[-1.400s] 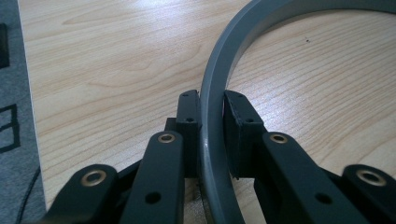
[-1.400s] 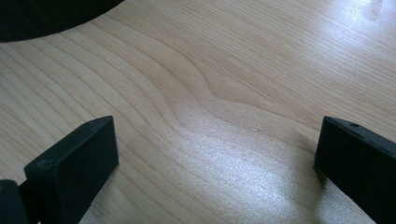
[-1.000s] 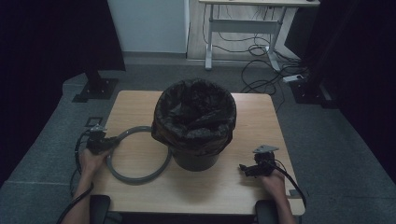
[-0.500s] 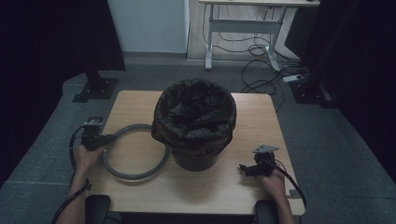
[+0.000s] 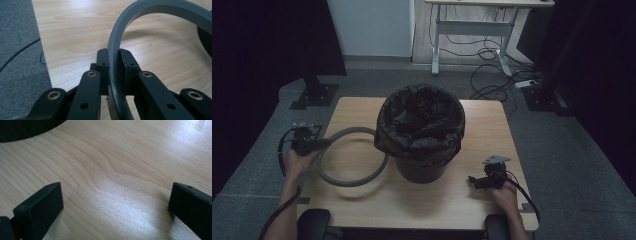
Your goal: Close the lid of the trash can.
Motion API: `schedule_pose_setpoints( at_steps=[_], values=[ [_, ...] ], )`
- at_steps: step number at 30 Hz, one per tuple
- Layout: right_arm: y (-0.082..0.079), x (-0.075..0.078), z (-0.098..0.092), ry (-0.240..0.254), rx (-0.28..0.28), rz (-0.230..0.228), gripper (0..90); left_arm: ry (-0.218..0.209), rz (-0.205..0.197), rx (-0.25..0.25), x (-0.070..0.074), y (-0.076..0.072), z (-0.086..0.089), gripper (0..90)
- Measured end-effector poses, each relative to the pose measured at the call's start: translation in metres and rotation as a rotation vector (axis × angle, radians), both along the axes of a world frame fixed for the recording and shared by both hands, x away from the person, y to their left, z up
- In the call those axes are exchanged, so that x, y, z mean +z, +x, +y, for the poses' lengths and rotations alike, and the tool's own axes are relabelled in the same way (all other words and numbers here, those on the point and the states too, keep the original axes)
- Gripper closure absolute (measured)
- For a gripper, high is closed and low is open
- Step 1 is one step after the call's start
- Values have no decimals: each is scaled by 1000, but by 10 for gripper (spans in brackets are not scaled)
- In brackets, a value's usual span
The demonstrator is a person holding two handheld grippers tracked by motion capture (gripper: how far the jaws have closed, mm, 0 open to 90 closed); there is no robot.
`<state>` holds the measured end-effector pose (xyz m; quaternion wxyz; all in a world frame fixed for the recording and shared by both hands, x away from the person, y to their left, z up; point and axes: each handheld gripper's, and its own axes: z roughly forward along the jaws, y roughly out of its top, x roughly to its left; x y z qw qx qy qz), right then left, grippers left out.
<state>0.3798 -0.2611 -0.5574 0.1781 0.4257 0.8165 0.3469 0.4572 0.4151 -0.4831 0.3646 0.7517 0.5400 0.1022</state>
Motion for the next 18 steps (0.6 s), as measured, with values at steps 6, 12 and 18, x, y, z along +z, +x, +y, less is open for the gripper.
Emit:
schedule_pose_setpoints(
  at_steps=[6, 12, 18],
  values=[
    [0, 0, 0, 0, -1, 1, 0, 17, -3, 0, 15, 0, 3, 789],
    [0, 0, 0, -1, 0, 2, 0, 20, 2, -5, 29, 0, 7, 788],
    [0, 0, 0, -1, 0, 2, 0, 7, 6, 0, 44, 0, 14, 789]
  ],
)
